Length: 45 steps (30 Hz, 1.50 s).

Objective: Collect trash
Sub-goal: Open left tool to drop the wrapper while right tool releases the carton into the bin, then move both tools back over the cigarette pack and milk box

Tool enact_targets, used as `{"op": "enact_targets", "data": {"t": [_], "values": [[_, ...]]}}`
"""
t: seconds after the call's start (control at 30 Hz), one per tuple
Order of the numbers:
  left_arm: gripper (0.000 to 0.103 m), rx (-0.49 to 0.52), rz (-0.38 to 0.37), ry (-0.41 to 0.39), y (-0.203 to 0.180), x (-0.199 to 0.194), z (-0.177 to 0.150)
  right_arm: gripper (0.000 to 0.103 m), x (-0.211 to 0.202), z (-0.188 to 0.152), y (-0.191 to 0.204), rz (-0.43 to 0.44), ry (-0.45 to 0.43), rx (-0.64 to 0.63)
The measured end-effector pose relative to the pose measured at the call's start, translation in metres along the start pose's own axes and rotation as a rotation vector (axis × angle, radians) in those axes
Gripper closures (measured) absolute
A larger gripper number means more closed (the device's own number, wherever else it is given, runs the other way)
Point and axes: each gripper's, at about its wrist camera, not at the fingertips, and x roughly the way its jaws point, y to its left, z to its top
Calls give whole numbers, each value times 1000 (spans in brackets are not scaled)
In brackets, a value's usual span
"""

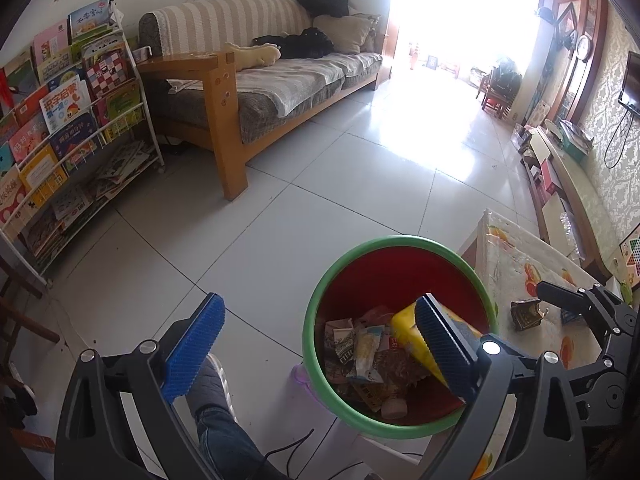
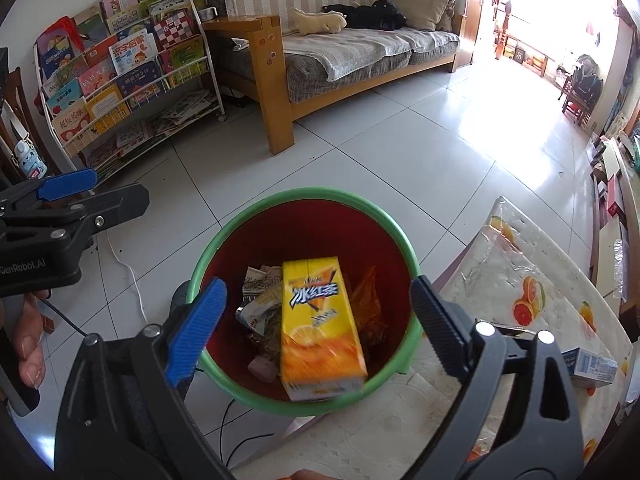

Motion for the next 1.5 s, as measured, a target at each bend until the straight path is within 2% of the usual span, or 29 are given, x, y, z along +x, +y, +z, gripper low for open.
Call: {"op": "enact_targets", "data": {"t": [0.2,0.37,0.53,0.8,0.93,1.1,1.37,1.5], "values": [[11,-2,-42,-10,-12,-9,1,5,-22,-8,-9,-42,-19,-2],[10,41,-89,-11,-45,-19,-4,5,-53,-22,-30,-86,-45,26],[8,141,-149,-15,-98,-30,-15,5,-89,-53,-67,-158,-62,75],[8,295,-259,22,-191,-30,-31,5,-130,-120,-158,-284,-32,229],[8,393,-284,55,-237,-17,-39,5,-144,-148,-201,-323,-25,310],[8,501,-319,130,-279,16,-47,5,-146,-164,-238,-345,-25,384],[8,648,-308,220,-317,76,-53,5,-112,-167,-276,-342,4,469],[8,711,-310,269,-330,107,-56,5,-90,-156,-286,-363,17,441]]}}
